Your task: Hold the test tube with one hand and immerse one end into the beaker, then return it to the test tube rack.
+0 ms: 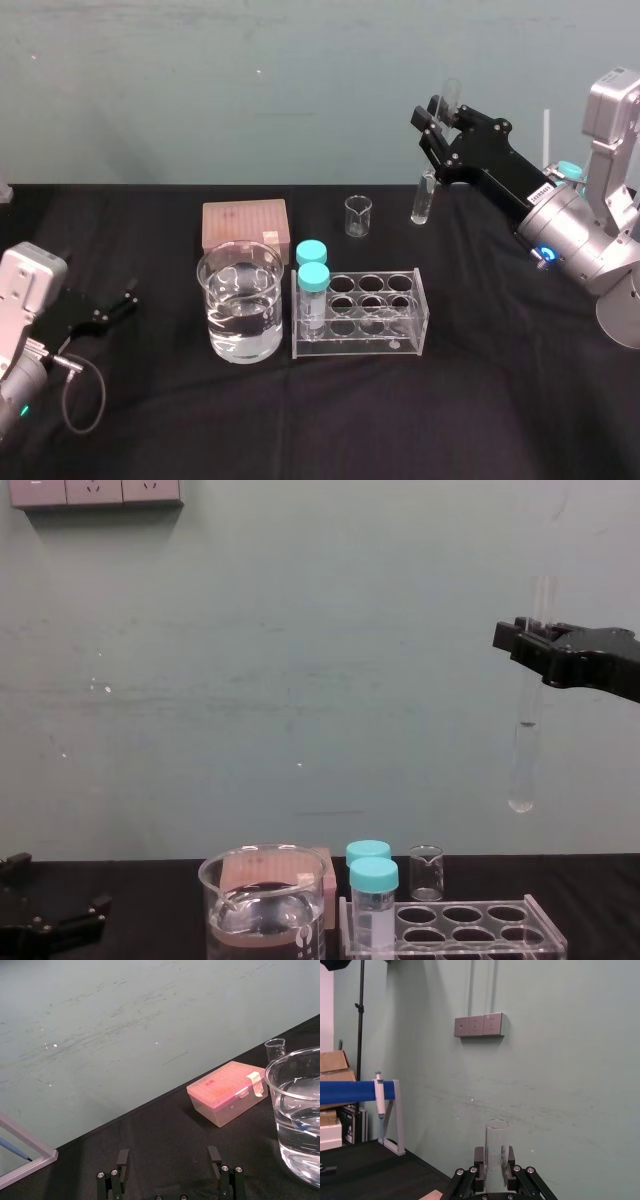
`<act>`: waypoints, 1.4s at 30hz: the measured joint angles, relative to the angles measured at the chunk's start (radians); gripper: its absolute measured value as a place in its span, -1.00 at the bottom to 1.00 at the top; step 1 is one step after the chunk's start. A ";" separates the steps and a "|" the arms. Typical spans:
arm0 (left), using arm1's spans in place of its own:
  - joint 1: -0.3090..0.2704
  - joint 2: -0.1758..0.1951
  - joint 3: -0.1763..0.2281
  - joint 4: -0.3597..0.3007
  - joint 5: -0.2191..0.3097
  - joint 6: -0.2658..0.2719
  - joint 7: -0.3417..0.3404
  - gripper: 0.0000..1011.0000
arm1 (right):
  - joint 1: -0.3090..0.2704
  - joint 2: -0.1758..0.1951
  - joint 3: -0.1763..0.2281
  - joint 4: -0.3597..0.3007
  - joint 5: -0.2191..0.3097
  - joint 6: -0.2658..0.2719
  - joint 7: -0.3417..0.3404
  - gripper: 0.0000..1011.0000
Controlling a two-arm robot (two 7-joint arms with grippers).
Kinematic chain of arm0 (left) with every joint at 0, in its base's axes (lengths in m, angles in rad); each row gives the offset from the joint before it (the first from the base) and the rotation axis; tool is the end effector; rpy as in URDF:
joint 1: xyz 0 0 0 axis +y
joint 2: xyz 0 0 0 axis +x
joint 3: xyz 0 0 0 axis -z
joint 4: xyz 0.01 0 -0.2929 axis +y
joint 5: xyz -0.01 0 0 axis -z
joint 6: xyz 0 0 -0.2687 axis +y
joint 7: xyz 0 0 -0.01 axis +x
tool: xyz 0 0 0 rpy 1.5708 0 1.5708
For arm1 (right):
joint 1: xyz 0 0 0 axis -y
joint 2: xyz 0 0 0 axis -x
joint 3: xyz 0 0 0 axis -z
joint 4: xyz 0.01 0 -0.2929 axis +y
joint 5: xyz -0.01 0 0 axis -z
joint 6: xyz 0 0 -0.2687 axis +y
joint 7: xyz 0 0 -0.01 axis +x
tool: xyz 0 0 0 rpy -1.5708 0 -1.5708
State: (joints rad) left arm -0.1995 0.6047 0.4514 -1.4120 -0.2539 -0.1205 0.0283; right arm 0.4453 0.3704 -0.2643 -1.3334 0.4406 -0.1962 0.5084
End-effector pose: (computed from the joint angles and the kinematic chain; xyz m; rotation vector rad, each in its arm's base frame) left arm 0.3206 0.0949 -0.2969 0.3045 -0.2850 1.2480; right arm 0.4014 -0.0655 -0.2158 0.1846 -0.2748 -0.9009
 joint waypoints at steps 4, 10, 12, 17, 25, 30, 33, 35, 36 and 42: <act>0.000 0.000 0.000 0.000 0.000 0.000 0.000 0.98 | 0.000 0.000 -0.002 0.000 0.000 0.001 0.002 -0.54; 0.000 0.000 0.000 0.000 0.000 0.000 0.000 0.98 | 0.000 0.000 -0.003 0.000 0.003 0.002 0.004 -0.54; 0.000 0.000 0.000 0.000 0.000 0.000 0.000 0.98 | 0.000 -0.001 -0.003 0.001 0.004 0.002 0.004 -0.55; 0.000 0.000 0.000 0.000 0.000 0.000 0.000 0.98 | 0.000 -0.001 -0.003 0.001 0.005 0.002 0.005 -0.54; 0.000 0.000 0.000 0.000 0.000 0.000 0.000 0.98 | -0.002 0.000 -0.004 0.001 0.006 0.002 0.005 -0.54; 0.000 0.000 0.000 0.000 0.000 0.000 0.000 0.98 | -0.001 -0.001 -0.007 -0.001 0.008 0.002 0.010 -0.55; 0.000 0.000 0.000 0.000 0.000 0.000 0.000 0.98 | 0.012 -0.007 -0.020 0.000 0.012 0.000 0.029 -0.54; 0.000 0.000 0.000 0.000 0.000 0.000 0.000 0.98 | 0.022 -0.013 -0.030 0.002 0.015 -0.005 0.042 -0.54; 0.000 0.000 0.000 0.000 0.000 0.000 0.000 0.98 | 0.027 -0.016 -0.035 0.003 0.016 -0.007 0.049 -0.54; 0.000 0.000 0.000 0.000 0.000 0.000 0.000 0.98 | 0.078 -0.052 -0.091 0.026 0.036 -0.030 0.117 -0.54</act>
State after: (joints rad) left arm -0.1996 0.6047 0.4514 -1.4120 -0.2539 -0.1205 0.0283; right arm 0.5234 0.3180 -0.3548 -1.3073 0.4765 -0.2263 0.6254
